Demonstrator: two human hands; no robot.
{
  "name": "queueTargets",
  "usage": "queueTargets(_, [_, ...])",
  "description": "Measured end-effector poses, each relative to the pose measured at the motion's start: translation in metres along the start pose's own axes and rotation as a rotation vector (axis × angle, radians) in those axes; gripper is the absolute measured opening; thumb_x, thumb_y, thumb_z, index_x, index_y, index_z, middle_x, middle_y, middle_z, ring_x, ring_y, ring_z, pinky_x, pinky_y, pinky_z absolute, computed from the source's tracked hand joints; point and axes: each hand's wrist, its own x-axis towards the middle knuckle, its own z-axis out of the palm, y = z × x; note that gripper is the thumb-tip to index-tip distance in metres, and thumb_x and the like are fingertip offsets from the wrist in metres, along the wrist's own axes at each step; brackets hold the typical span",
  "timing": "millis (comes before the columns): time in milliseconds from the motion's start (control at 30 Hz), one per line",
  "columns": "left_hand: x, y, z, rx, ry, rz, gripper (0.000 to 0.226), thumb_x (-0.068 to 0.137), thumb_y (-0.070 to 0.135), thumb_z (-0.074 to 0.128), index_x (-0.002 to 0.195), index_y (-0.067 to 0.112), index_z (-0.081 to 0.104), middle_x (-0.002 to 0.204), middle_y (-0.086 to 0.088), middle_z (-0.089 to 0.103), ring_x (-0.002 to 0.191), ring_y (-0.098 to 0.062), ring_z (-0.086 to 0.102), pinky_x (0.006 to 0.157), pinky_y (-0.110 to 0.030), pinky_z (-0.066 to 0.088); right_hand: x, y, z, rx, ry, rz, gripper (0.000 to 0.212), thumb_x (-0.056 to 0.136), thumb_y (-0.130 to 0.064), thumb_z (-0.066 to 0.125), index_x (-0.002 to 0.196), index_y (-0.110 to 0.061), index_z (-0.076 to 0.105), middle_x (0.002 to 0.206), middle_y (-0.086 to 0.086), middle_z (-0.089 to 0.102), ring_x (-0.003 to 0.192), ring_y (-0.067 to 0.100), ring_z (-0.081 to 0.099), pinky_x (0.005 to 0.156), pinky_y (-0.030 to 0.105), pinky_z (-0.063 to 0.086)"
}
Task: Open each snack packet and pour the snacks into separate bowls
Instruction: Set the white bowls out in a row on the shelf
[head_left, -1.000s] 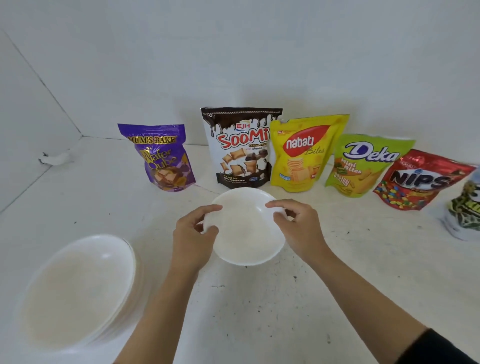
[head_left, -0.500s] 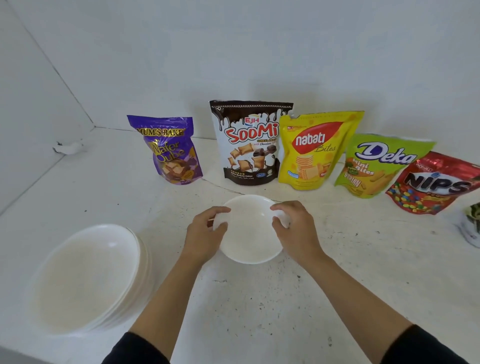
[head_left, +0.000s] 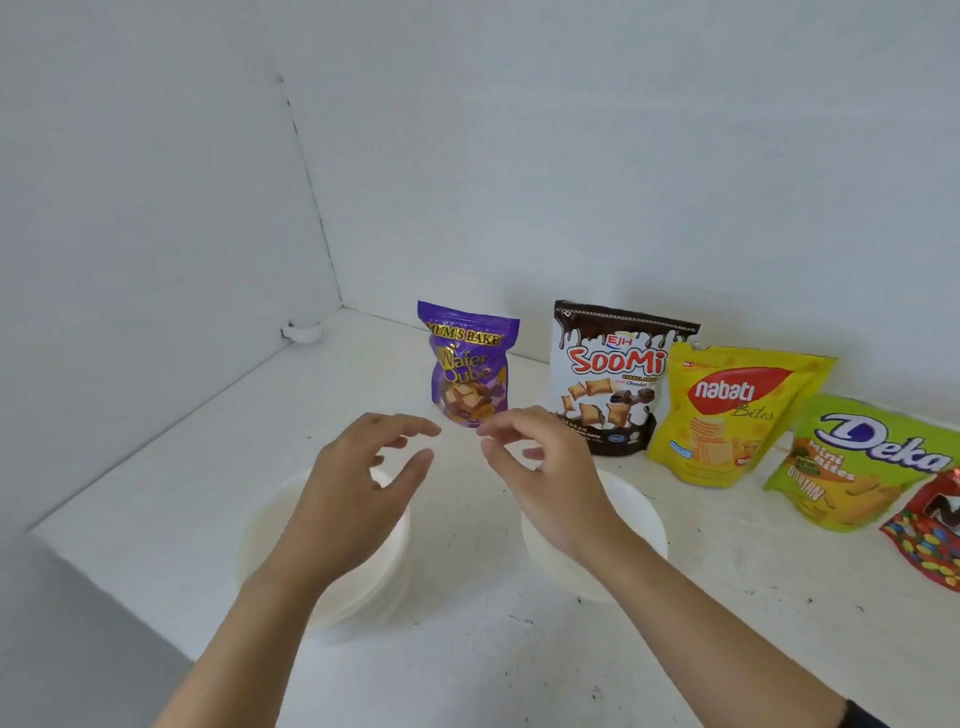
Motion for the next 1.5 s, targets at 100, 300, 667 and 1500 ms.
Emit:
queueTargets(100, [-0.020, -0.025, -0.028, 0.034, 0.081, -0.091, 0.022, 0.095, 0.024, 0.067, 0.105, 0.043, 0.071, 0.111, 0.022, 0.064, 0.109, 0.001, 0.059, 0.087, -0.016, 0.046, 0.002, -0.008, 0.034, 0.047, -0.104, -0.018, 0.013, 0.092, -0.021, 0.069, 0.102, -0.028, 0.072, 0.107, -0.015, 0.064, 0.104, 0.004, 0.058, 0.082, 0.015, 0.047])
queueTargets(300, [-0.056, -0.075, -0.058, 0.174, 0.241, -0.248, 0.027, 0.092, 0.015, 0.068, 0.100, 0.041, 0.073, 0.121, 0.018, 0.060, 0.113, 0.000, 0.055, 0.089, -0.014, 0.037, -0.014, 0.001, 0.095, 0.036, -0.283, 0.028, 0.022, 0.091, -0.023, 0.071, 0.110, -0.033, 0.071, 0.128, -0.010, 0.048, 0.125, -0.003, 0.046, 0.101, 0.018, 0.037])
queueTargets(667, [-0.061, -0.110, -0.045, -0.023, 0.186, -0.515, 0.036, 0.092, 0.011, 0.066, 0.116, 0.038, 0.066, 0.125, 0.019, 0.055, 0.113, 0.001, 0.043, 0.078, -0.005, 0.034, -0.019, 0.015, 0.124, 0.006, -0.222, 0.212, 0.039, 0.086, -0.010, 0.070, 0.118, -0.031, 0.064, 0.124, -0.009, 0.059, 0.109, -0.002, 0.051, 0.093, 0.009, 0.035])
queueTargets(1500, [0.010, 0.023, -0.034, -0.259, 0.080, -0.114, 0.055, 0.088, -0.013, 0.046, 0.104, 0.035, 0.065, 0.108, 0.013, 0.068, 0.094, -0.032, 0.066, 0.072, -0.057, 0.055, 0.005, -0.045, -0.021, -0.064, 0.159, -0.077, 0.031, 0.079, 0.004, 0.055, 0.098, -0.015, 0.069, 0.099, -0.004, 0.065, 0.059, 0.006, 0.050, 0.057, 0.012, 0.035])
